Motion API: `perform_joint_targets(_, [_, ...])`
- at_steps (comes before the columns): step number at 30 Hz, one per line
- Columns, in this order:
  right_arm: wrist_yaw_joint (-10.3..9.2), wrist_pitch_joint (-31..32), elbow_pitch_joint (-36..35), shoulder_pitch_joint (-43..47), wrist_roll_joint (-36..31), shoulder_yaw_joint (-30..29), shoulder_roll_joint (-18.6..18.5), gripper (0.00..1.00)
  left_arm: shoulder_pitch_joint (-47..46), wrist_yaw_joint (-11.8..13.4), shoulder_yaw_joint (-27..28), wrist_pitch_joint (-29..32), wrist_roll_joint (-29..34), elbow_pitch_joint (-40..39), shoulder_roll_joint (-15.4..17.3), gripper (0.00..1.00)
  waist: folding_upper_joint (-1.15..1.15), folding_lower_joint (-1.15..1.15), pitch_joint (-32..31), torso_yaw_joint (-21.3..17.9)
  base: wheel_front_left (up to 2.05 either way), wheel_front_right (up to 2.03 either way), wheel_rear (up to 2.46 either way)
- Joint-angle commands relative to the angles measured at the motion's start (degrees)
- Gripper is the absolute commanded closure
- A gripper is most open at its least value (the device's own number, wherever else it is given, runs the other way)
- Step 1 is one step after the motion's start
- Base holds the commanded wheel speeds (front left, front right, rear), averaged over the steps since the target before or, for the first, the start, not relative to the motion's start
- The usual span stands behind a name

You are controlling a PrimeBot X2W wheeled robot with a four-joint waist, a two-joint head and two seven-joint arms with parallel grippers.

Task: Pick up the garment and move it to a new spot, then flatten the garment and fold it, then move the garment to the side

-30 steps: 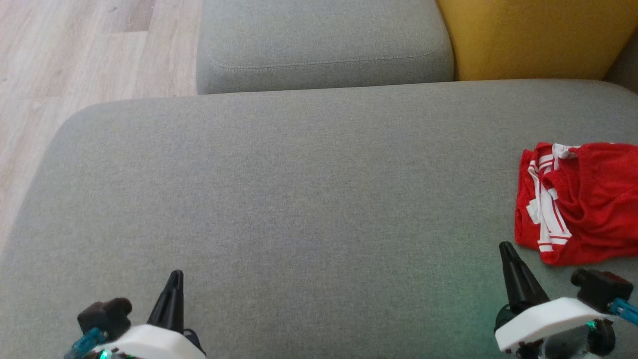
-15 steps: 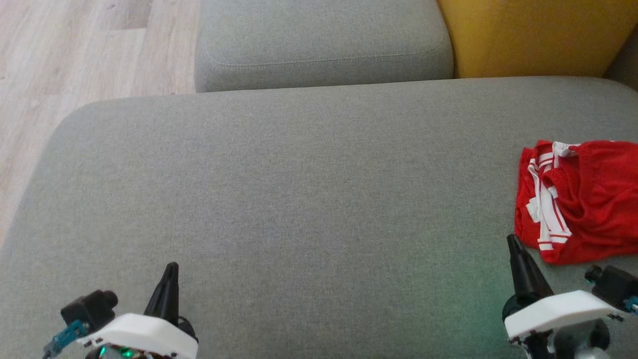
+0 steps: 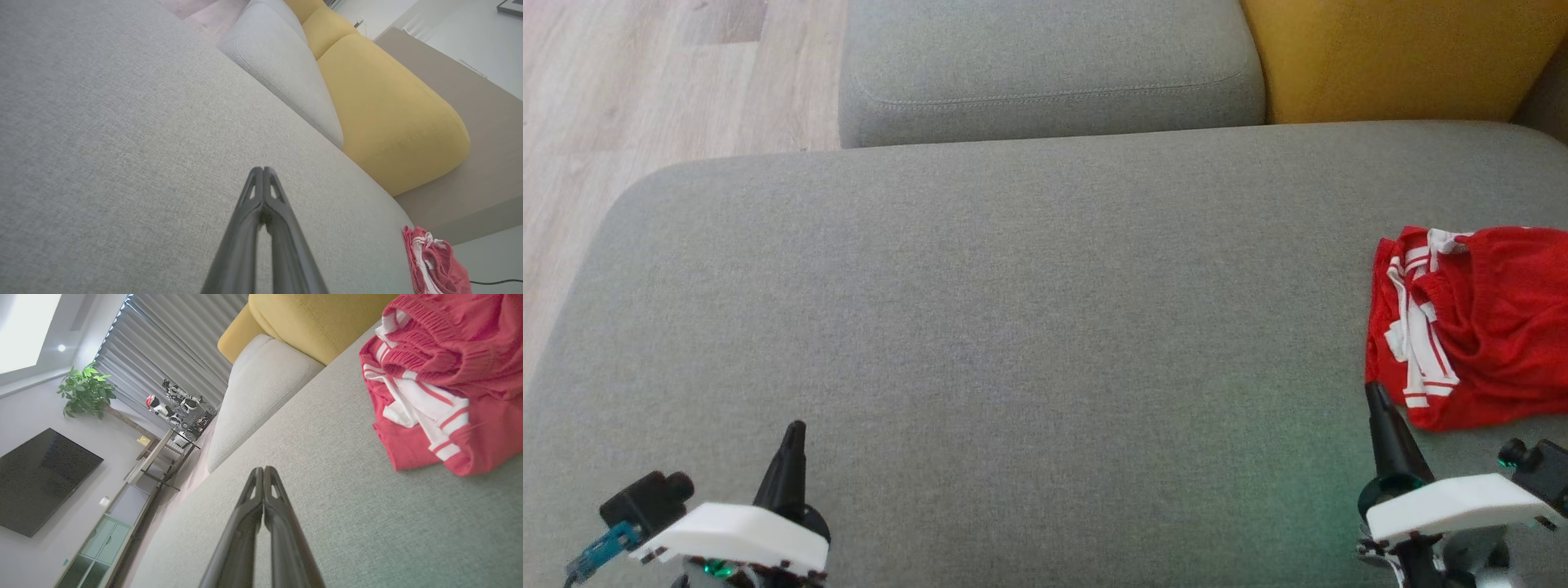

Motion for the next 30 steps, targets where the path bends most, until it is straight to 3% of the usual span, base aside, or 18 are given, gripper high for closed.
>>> perform_joint_targets(1, [-0.02,-0.41,-1.45,-3.61,2.22,0.08,-1.18,1.0,-3.37,-0.72,2.18,0.29,-1.92,-1.43,0.26,1.0,0.0,0.0,0.05,-0.02,0.0,0.0,0.0])
perform_joint_targets(30, [-0.03,-0.07,1.9,-6.84,21.71,-1.61,-1.34,1.0,-6.71,-4.44,7.33,3.99,-20.22,1.18,-1.69,1.0,0.0,0.0,0.83,-0.32,0.0,0.0,0.0])
